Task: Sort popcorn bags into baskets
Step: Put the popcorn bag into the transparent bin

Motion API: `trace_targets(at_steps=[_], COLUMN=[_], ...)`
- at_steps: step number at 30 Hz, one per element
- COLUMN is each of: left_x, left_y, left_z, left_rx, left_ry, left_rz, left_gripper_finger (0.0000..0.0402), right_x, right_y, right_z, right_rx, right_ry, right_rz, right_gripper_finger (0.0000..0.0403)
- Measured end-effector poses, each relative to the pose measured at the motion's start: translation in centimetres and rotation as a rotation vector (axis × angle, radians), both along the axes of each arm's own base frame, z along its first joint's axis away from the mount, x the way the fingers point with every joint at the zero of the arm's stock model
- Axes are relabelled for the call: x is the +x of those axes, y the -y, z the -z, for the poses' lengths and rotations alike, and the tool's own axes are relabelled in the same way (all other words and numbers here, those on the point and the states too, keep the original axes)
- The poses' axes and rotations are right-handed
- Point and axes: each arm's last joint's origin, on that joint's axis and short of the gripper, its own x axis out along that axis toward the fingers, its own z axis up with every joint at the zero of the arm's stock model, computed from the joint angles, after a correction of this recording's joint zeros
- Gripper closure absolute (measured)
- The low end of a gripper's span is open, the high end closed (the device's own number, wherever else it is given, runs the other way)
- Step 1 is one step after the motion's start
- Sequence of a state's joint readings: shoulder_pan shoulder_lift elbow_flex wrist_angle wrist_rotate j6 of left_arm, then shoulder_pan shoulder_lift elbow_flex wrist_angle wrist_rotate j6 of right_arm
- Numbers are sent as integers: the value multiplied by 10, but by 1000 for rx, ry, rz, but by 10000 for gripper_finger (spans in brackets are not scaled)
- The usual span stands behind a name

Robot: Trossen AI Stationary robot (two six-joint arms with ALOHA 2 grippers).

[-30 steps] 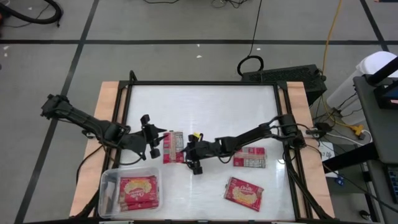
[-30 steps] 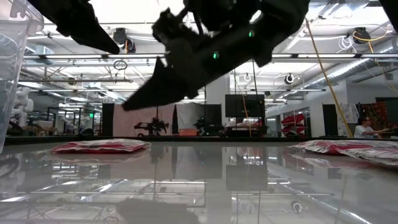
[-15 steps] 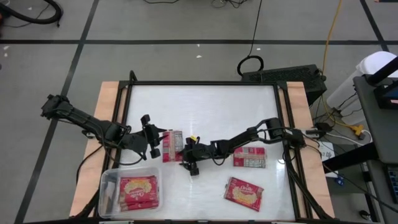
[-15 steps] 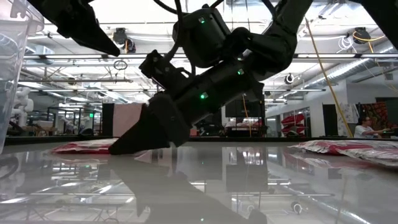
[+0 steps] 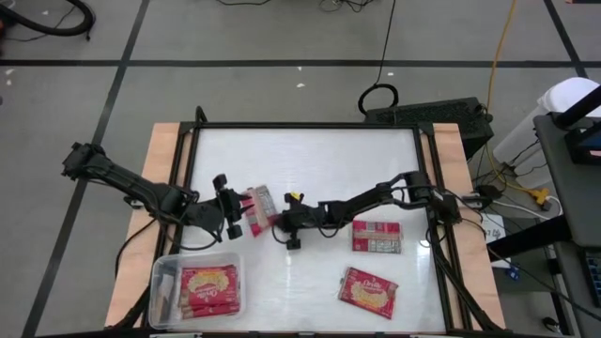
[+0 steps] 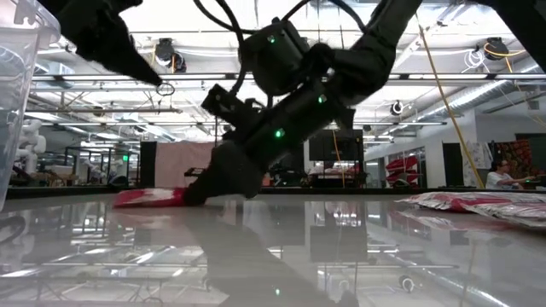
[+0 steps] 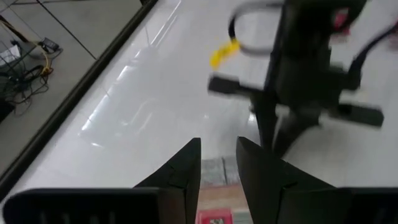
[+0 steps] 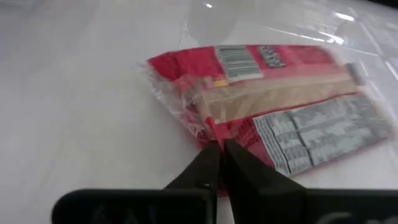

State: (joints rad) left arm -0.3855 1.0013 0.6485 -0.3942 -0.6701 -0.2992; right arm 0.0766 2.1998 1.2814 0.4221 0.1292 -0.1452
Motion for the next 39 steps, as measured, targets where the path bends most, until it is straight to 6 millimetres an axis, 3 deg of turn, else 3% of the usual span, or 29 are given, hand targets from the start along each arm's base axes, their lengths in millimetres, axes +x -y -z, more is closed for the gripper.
trace_targets(at_steps=[6,15,22,28,33,39], left_x=[-2,-4,0,4,10,17], left_y=[-1,0,-9,-30,-49,-65], left_z=[21,33,31,31,36,44], left_rx=[-16,0,77,138,83,84], left_ry=[8,7,31,-1,-64,-115], left_rz=[9,60,3,-70,-20,-16], left_gripper_finger=[295,272,199,163,166,219], right_x=[-6,-17,-22,-23,-23,-22], right_y=[21,56,83,92,93,94], right_z=[-36,-81,-96,-98,-99,-100], right_rx=[-12,5,68,101,91,89], right_ry=[-11,41,86,96,107,122], right_rz=[38,98,147,131,125,121], right_gripper_finger=[400,402,403,403,403,403])
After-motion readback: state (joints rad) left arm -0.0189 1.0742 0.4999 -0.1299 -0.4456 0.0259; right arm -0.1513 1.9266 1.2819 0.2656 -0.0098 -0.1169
